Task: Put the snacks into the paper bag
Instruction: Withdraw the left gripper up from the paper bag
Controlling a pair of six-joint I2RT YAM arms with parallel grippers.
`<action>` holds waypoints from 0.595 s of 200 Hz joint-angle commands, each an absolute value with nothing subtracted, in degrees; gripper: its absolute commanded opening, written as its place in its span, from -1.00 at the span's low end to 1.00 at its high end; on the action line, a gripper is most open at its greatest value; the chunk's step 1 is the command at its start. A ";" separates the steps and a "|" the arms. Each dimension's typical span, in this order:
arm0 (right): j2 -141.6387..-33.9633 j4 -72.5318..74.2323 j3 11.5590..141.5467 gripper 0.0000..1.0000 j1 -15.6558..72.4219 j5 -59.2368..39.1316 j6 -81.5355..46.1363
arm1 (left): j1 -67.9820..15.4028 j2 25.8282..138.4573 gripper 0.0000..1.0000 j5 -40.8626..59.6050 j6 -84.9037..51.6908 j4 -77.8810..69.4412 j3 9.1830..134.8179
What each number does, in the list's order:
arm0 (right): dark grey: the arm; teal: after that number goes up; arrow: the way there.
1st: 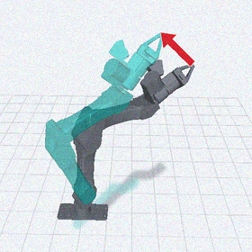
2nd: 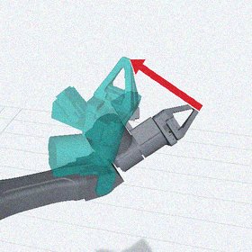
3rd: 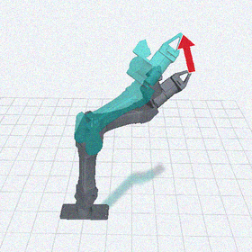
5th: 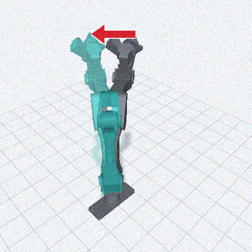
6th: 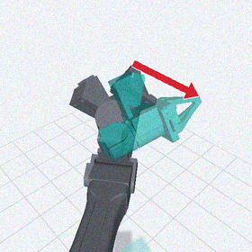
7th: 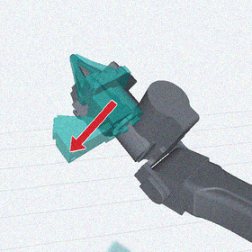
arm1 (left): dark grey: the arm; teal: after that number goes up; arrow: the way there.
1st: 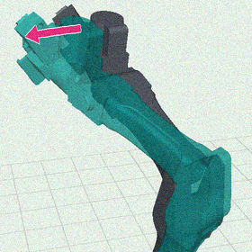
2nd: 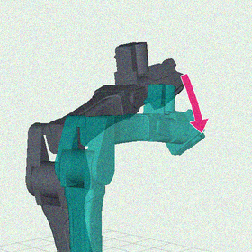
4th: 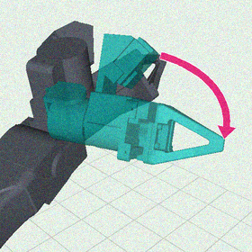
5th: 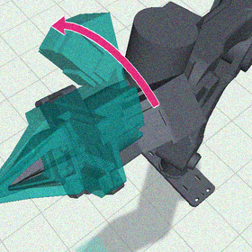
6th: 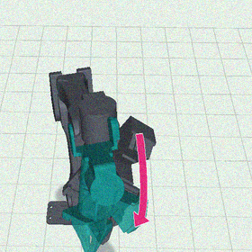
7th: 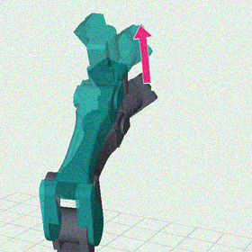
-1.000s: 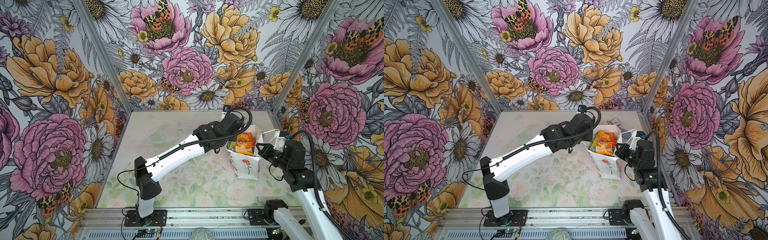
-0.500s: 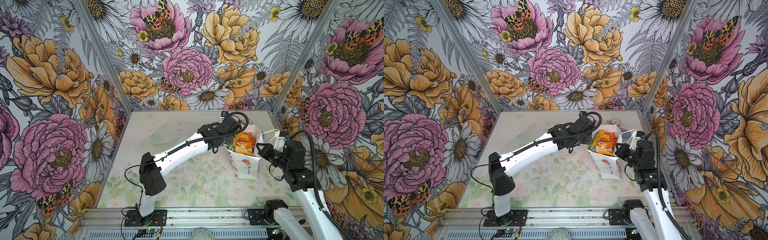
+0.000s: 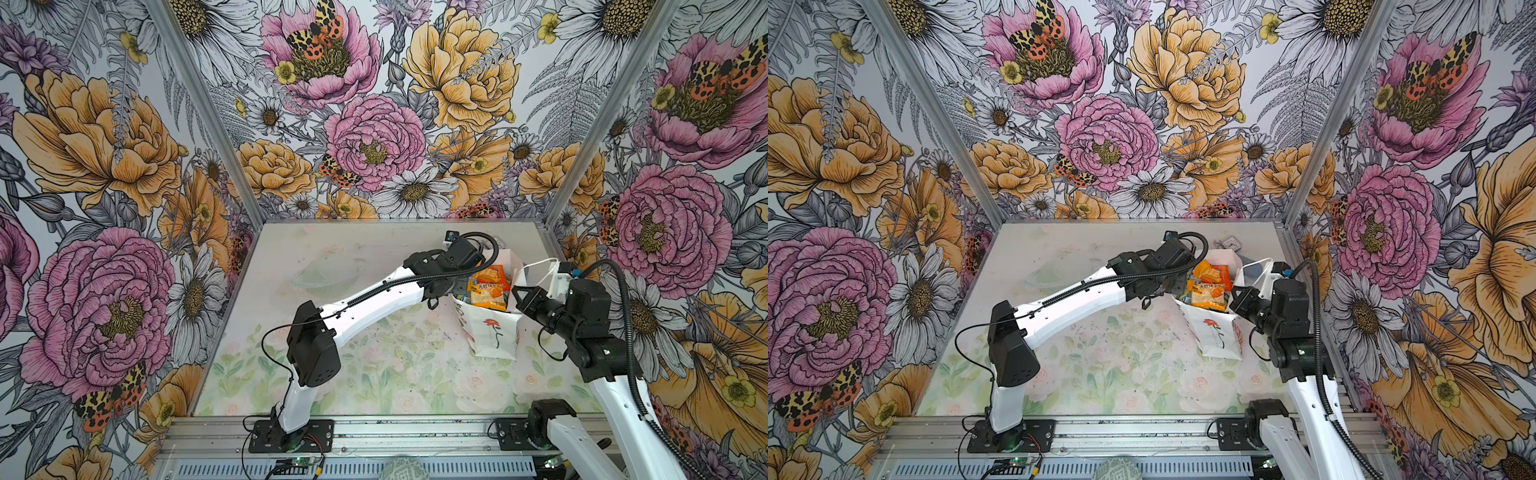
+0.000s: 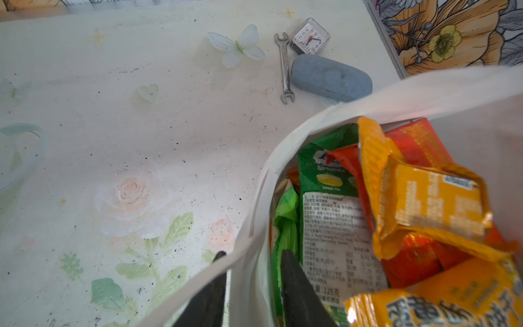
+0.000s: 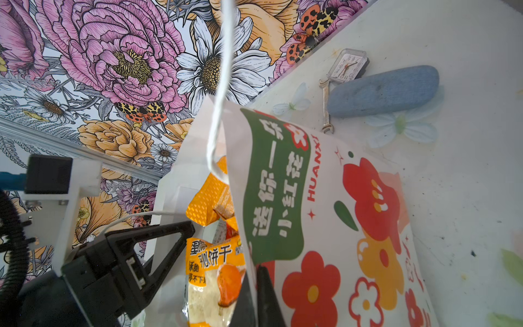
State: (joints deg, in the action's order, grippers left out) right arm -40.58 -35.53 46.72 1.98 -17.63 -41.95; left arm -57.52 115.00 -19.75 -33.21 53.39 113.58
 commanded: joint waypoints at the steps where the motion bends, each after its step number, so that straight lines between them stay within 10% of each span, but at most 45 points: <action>1: -40.35 -36.39 49.13 -1.00 2.72 -18.29 -41.47 | -57.89 116.80 -0.50 -20.13 -34.16 53.26 115.14; 32: -41.03 -36.65 49.37 -1.00 2.89 -18.59 -41.54 | -59.05 115.75 -1.00 -22.23 -33.96 52.39 115.66; 119: -48.99 -33.76 60.91 -1.00 14.76 -14.23 -44.11 | -61.59 91.71 -1.00 -27.19 -34.89 24.89 93.40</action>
